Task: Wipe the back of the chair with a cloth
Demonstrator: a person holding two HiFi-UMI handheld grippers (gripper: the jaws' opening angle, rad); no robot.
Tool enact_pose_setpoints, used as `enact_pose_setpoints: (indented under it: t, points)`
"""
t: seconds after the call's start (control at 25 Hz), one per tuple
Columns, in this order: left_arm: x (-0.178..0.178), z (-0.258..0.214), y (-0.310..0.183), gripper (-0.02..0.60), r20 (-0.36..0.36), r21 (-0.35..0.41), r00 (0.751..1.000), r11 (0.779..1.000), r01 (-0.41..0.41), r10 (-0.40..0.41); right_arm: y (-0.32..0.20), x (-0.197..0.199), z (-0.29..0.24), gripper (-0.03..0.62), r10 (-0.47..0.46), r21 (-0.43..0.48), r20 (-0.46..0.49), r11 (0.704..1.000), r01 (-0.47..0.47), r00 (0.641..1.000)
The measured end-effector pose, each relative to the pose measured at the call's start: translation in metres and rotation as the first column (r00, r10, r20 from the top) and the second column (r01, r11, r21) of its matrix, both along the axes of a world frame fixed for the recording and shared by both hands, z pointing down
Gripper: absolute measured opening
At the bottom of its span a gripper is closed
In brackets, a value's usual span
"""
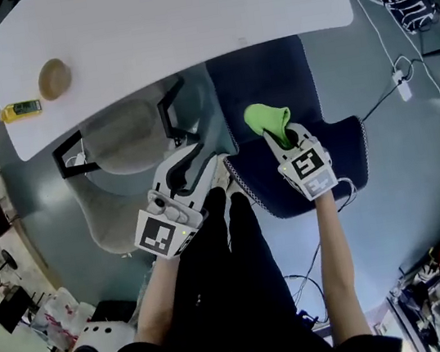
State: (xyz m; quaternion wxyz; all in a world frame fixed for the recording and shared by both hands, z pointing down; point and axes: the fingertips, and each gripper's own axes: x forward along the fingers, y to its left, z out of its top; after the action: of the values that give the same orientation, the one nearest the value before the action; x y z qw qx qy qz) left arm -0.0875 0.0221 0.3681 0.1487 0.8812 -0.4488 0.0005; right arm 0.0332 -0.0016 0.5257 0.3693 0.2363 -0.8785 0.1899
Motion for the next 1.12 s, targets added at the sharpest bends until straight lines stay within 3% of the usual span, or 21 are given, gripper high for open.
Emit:
enact_pose_setpoints:
  t: [0.24, 0.44, 0.56, 0.72, 0.92, 1.04, 1.12]
  points:
    - [0.018, -0.045, 0.015, 0.092, -0.002, 0.025, 0.998, 0.997, -0.067, 0.067, 0.012, 0.016, -0.106, 0.018, 0.173, 0.136, 0.189, 0.97, -0.2, 0.967]
    - [0.034, -0.089, 0.03, 0.092, -0.025, 0.055, 0.994, 0.993, -0.104, 0.105, 0.04, 0.021, -0.199, 0.018, 0.243, 0.197, 0.369, 0.923, -0.332, 0.897]
    - [0.042, -0.121, 0.035, 0.092, -0.035, 0.103, 0.991, 0.987, -0.124, 0.128, 0.055, 0.028, -0.255, 0.018, 0.249, 0.268, 0.448, 0.879, -0.395, 0.859]
    - [0.047, -0.155, 0.04, 0.092, -0.044, 0.14, 0.988, 0.98, -0.14, 0.148, 0.072, 0.041, -0.325, 0.018, 0.249, 0.341, 0.57, 0.795, -0.501, 0.783]
    - [0.057, -0.198, 0.043, 0.087, -0.075, 0.206, 0.979, 0.964, -0.168, 0.187, 0.086, 0.069, -0.384, 0.018, 0.27, 0.423, 0.646, 0.652, -0.63, 0.714]
    - [0.065, -0.22, 0.041, 0.017, -0.056, 0.263, 0.979, 0.949, -0.177, 0.198, 0.089, 0.083, -0.402, 0.018, 0.287, 0.466, 0.671, 0.554, -0.69, 0.683]
    - [0.071, -0.229, 0.039, 0.005, -0.042, 0.286, 0.977, 0.939, -0.19, 0.21, 0.09, 0.087, -0.407, 0.018, 0.296, 0.481, 0.681, 0.509, -0.713, 0.67]
